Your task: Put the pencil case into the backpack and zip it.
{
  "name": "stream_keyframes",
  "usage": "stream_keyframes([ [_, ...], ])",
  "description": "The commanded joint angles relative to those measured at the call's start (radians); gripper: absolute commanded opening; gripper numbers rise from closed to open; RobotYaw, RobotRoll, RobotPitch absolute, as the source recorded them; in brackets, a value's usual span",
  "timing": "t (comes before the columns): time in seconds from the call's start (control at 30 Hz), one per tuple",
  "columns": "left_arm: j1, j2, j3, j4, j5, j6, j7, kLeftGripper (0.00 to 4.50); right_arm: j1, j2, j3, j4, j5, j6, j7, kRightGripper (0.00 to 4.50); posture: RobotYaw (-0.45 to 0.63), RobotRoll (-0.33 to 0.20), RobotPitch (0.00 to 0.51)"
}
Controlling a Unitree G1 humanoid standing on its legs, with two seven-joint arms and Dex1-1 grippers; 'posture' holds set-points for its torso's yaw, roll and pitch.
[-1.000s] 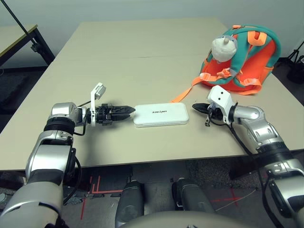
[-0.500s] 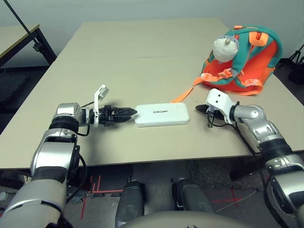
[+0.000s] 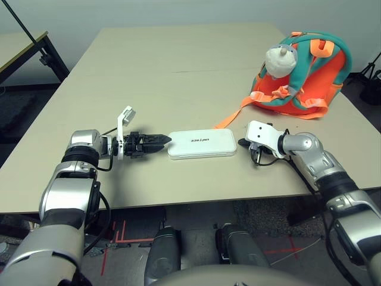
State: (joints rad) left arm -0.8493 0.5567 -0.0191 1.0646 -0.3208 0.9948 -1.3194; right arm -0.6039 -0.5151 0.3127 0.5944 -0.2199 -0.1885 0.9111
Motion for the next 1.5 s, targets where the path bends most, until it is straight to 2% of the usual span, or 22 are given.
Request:
stream_keyframes([
  [0.03,-0.004,-0.011,-0.008,0.008,0.025,-0.003,0.016,4.50,-0.013,0.035,0.041,0.038,-0.022,-0.019,0.010,0.03,-0.12,0.000,0.038],
  [0.53,-0.002,-0.009,-0.009,0.013,0.035,-0.002,0.010,4.50,-0.042,0.132,0.085,-0.062,-0.014,-0.006,0.067,0.03,-0.13,0.000,0.041],
  [0.93,-0.003,-0.011,-0.011,0.008,0.040,0.003,0.002,4.50,-0.080,0.212,0.116,-0.030,-0.040,-0.016,0.079,0.03,-0.12,0.000,0.042],
  [1.2,0.001,-0.005,-0.006,0.003,0.043,0.009,-0.001,4.50,-0.094,0.183,0.101,-0.002,-0.036,-0.029,0.085,0.03,-0.12,0.000,0.042],
  [1.5,0.002,-0.009,-0.002,0.005,0.045,0.008,-0.001,4.50,-0.120,0.069,0.052,0.025,-0.013,-0.017,0.125,0.03,-0.12,0.000,0.042],
])
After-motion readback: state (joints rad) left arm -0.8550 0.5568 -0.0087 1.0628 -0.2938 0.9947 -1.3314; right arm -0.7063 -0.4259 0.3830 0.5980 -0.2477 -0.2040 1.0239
